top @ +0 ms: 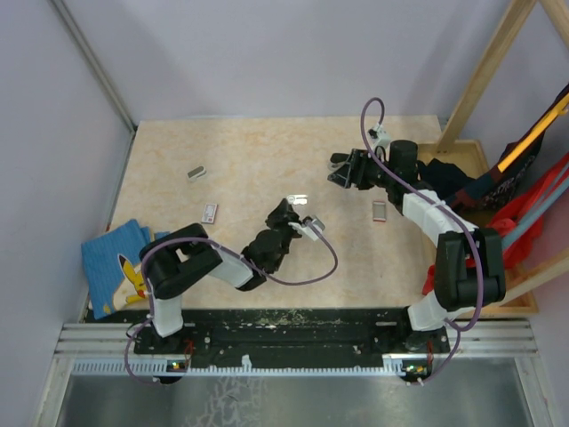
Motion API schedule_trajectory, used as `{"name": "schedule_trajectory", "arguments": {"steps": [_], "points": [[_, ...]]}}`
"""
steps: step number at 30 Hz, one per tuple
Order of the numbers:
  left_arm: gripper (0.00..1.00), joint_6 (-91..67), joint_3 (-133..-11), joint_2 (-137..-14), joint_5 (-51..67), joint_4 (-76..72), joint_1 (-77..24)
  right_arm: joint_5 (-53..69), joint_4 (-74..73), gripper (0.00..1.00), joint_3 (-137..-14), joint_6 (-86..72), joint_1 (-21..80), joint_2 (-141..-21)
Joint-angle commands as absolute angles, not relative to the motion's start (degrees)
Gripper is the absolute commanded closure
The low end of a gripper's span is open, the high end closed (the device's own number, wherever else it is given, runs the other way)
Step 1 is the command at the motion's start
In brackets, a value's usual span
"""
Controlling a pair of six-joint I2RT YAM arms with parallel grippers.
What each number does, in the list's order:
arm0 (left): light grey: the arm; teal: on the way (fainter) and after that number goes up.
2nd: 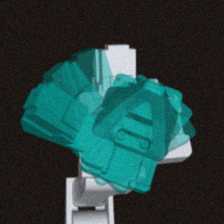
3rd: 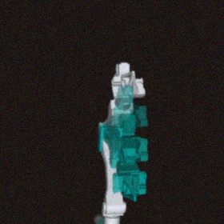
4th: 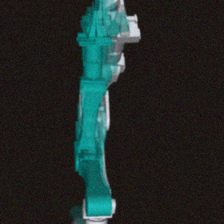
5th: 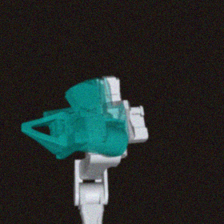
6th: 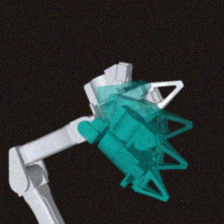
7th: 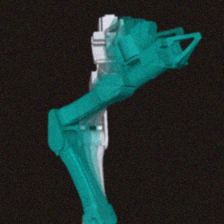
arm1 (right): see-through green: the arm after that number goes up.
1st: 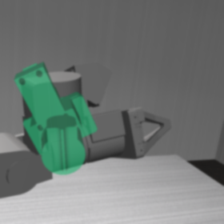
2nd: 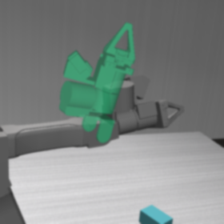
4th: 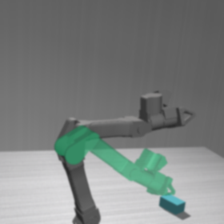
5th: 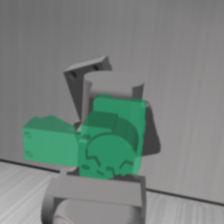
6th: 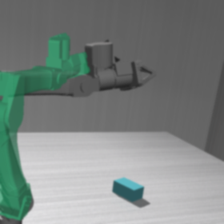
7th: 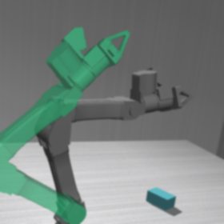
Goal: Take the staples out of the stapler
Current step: Unload the staple at the center of the board.
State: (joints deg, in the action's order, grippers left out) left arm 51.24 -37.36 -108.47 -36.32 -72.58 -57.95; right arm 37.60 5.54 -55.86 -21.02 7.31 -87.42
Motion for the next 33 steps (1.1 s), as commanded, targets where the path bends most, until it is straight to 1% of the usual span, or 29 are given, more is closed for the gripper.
{"name": "schedule_trajectory", "arguments": {"steps": [1,6,10,12,16,23,26,27,29,30,31,33], "points": [[0.89,53.1,-36.7,-108.1,-38.2,-82.7,-58.3,38.1,7.5,0.32,-56.2,-20.1,6.6,-86.6],[0.91,56.5,-33.8,-109.6,-37.2,-91.7,-59.7,38.4,7.5,0.32,-56.2,-20.2,6.6,-86.7],[0.92,64.1,-33.8,-116.7,-37.8,-102.0,-62.2,38.5,7.4,0.32,-56.2,-20.2,6.6,-86.4],[0.94,65.7,-34.9,-119.8,-38.5,-102.5,-62.9,38.5,7.4,0.32,-56.2,-20.3,6.6,-86.2],[0.94,64.4,-35.5,-120.3,-39.5,-102.1,-62.9,38.5,7.6,0.32,-56.1,-20.2,6.5,-86.0],[0.95,53.8,-36.1,-113.9,-39.5,-88.0,-61.7,39.0,7.6,0.32,-56.0,-20.4,6.5,-85.8],[0.96,45.8,-35.8,-109.6,-38.2,-81.4,-59.8,39.2,7.6,0.32,-56.0,-20.4,6.5,-85.6],[0.96,42.1,-35.7,-108.0,-36.8,-76.7,-59.0,39.2,7.6,0.32,-56.0,-20.4,6.5,-85.5],[0.97,36.2,-37.1,-105.8,-30.7,-62.8,-57.6,39.3,7.7,0.32,-56.0,-20.5,6.4,-85.5],[0.99,35.4,-38.2,-106.4,-29.4,-57.4,-57.3,39.3,7.8,0.32,-55.9,-20.5,6.4,-85.6],[1.0,35.7,-39.0,-107.7,-29.4,-55.5,-57.4,39.3,7.9,0.32,-55.9,-20.5,6.4,-85.6],[1.0,38.6,-39.2,-110.8,-32.2,-58.1,-57.4,39.4,7.9,0.32,-55.8,-20.6,6.4,-85.7]]}}
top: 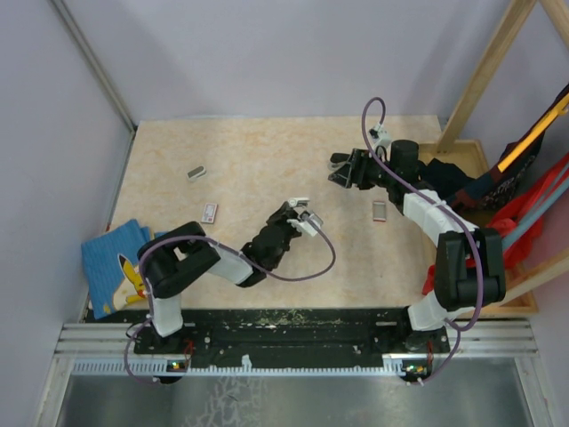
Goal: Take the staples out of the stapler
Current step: Unload the staple at the center of the board.
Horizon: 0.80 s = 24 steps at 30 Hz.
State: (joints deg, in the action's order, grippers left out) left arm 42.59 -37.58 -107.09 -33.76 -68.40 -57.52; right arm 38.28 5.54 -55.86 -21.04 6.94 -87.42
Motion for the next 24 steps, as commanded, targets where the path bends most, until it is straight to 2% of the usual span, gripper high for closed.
{"name": "schedule_trajectory", "arguments": {"steps": [1,7,9,12,14,16,24], "points": [[1.0,40.7,-39.2,-112.5,-33.6,-60.6,-57.4,39.4,7.9,0.32,-55.9,-20.6,6.4,-85.7],[1.0,50.2,-38.4,-116.2,-36.4,-74.3,-58.1,39.4,7.9,0.32,-55.8,-20.6,6.4,-85.6],[1.0,50.7,-39.2,-115.3,-37.2,-73.7,-58.2,39.5,8.0,0.32,-55.7,-20.6,6.4,-85.7],[1.0,38.5,-41.6,-109.9,-34.4,-58.7,-56.9,40.2,8.2,0.32,-55.7,-20.8,6.4,-86.0],[1.0,25.4,-45.5,-104.5,-24.0,-40.7,-53.7,40.6,8.4,0.32,-55.5,-21.0,6.4,-86.3],[1.0,18.6,-50.4,-103.6,-19.8,-28.4,-51.0,40.7,8.7,0.32,-55.2,-21.3,6.4,-86.5],[1.0,13.1,-57.4,-103.6,-12.6,-15.8,-46.6,41.3,8.4,0.32,-55.2,-20.8,7.1,-88.8]]}}
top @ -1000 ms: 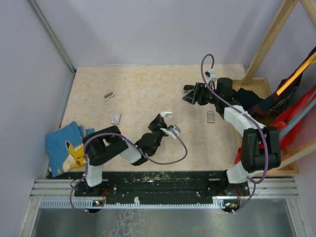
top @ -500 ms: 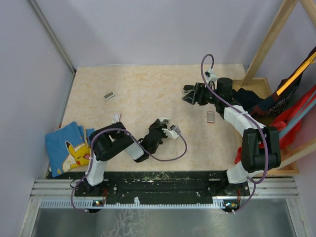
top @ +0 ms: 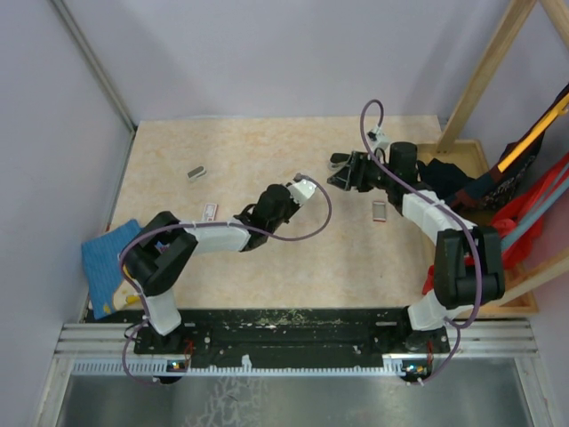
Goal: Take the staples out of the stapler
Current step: Unload the staple at the center of the board.
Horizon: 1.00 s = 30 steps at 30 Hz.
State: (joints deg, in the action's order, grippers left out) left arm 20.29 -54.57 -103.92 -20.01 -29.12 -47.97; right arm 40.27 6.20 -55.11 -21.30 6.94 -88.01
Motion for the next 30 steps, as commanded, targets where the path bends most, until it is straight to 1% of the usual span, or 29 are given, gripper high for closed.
{"name": "schedule_trajectory", "arguments": {"steps": [1,11,19,30], "points": [[1.0,12.5,-58.1,-103.6,-11.3,-14.4,-46.0,41.0,8.0,0.32,-55.4,-20.1,7.5,-88.9],[1.0,6.8,-63.8,-103.7,-0.7,-5.7,-42.7,33.1,4.5,0.3,-56.4,-10.5,14.2,-89.5],[1.0,4.4,-65.6,-103.7,3.9,-3.8,-39.9,32.9,5.3,0.27,-55.5,-6.9,15.2,-90.6],[1.0,1.2,-68.7,-104.5,11.8,-0.7,-37.4,35.7,7.9,0.13,-53.7,-5.3,16.5,-91.7]]}}
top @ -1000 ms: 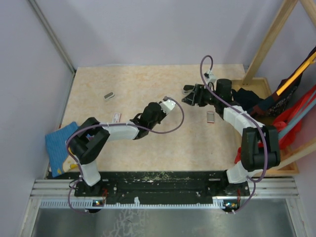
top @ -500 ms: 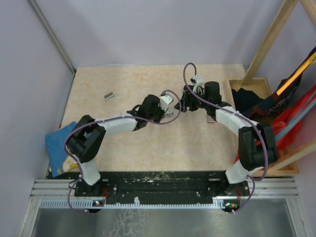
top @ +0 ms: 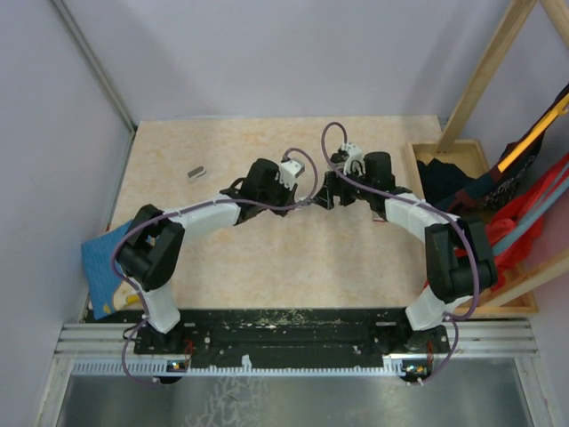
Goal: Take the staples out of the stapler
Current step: Unload the staple at the center of the board.
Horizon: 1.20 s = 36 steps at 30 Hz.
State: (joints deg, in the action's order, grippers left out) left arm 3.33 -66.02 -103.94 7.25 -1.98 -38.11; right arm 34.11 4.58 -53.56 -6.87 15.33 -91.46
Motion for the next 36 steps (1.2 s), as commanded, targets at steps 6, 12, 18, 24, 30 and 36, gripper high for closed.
{"name": "schedule_trajectory", "arguments": {"steps": [6,12,18,24,30,36], "points": [[1.0,0.0,-69.6,-105.1,14.4,0.2,-36.5,34.3,7.9,0.11,-53.7,-4.6,17.3,-92.1],[1.0,-1.5,-70.1,-105.5,17.0,0.7,-35.2,31.1,7.5,0.1,-53.7,-3.5,17.3,-92.1],[1.0,-2.2,-70.2,-105.7,18.6,0.9,-34.4,30.6,7.2,0.09,-53.9,-3.3,17.8,-92.5],[1.0,-2.8,-70.2,-105.7,20.4,0.9,-34.0,28.8,7.4,0.08,-53.8,-3.2,18.3,-92.6],[1.0,-3.5,-70.4,-105.8,22.2,0.9,-33.9,27.2,7.5,0.08,-53.8,-2.9,18.6,-92.6],[1.0,-4.3,-70.7,-106.0,23.7,1.0,-33.4,26.6,7.6,0.07,-53.7,-2.1,18.9,-92.6]]}}
